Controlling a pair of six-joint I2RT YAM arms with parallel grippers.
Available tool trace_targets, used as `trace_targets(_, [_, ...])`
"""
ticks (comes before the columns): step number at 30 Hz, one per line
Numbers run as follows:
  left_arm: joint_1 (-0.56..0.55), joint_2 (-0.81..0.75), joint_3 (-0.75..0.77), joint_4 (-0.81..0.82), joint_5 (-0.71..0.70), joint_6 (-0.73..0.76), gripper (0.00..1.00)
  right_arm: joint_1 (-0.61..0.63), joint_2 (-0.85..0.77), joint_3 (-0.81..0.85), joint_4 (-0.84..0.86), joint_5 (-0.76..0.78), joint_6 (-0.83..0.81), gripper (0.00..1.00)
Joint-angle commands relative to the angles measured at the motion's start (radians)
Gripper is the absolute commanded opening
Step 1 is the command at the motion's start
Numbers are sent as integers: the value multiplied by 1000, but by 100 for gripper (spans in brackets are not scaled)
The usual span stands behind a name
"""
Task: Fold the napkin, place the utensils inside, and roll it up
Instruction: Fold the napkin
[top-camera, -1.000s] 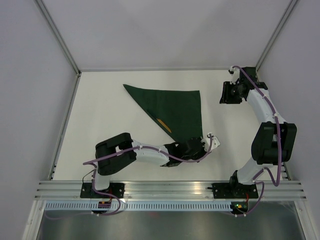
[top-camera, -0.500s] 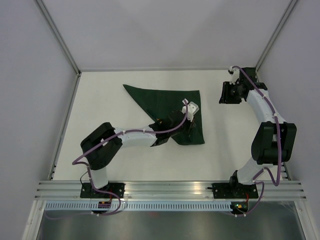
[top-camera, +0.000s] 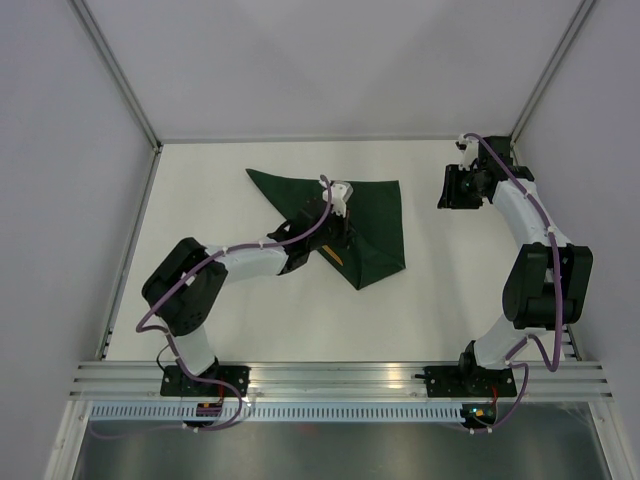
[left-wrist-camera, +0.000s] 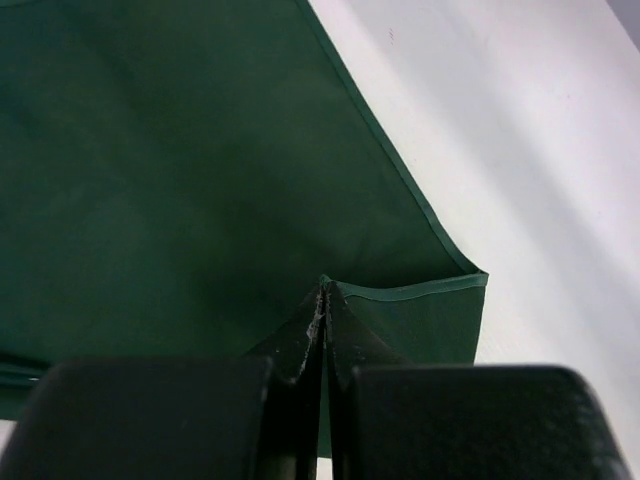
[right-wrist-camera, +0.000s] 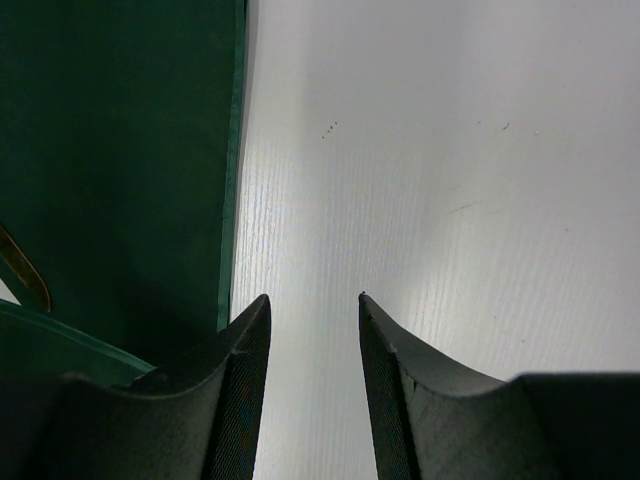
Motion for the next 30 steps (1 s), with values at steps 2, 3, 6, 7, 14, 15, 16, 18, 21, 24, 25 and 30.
trace_targets(2, [82,-59,-15,36,62,-70,2,-6,-6,-5,20,-9,4,47])
trace_targets(3, [94,-61,-18,43,72,-79,2,-5,-6,-4,20,-9,6,47])
trace_targets(6, [148,-59,-30,59,110,-105,2,-5,-7,-7,21,-9,6,47])
trace_targets(7, [169,-56,-35,66,125,-110,2,-5,-6,-7,23,-7,6,47])
trace_targets(14, [238,-55,-69,107,171,-158,2,-5,-6,-10,21,-7,6,46])
trace_targets(15, [248,-55,-73,110,177,-161,2,-5,-6,-11,21,-7,6,46])
trace_targets(16, [252,-55,-81,112,181,-162,2,-5,-7,-10,23,-7,4,46])
trace_targets(18, [261,-56,-89,118,182,-165,2,-5,-4,-10,21,-7,6,47])
trace_targets(21, [278,-58,-106,129,185,-175,2,-5,-4,-10,21,-7,6,46])
trace_targets(24, [300,-58,-119,139,196,-185,2,-3,-3,-10,23,-9,6,46])
trace_targets(25, [312,-58,-126,147,205,-188,2,-3,-3,-10,23,-9,4,46])
trace_targets(30, [349,-37,-121,152,234,-202,2,-2,2,-10,23,-9,6,46])
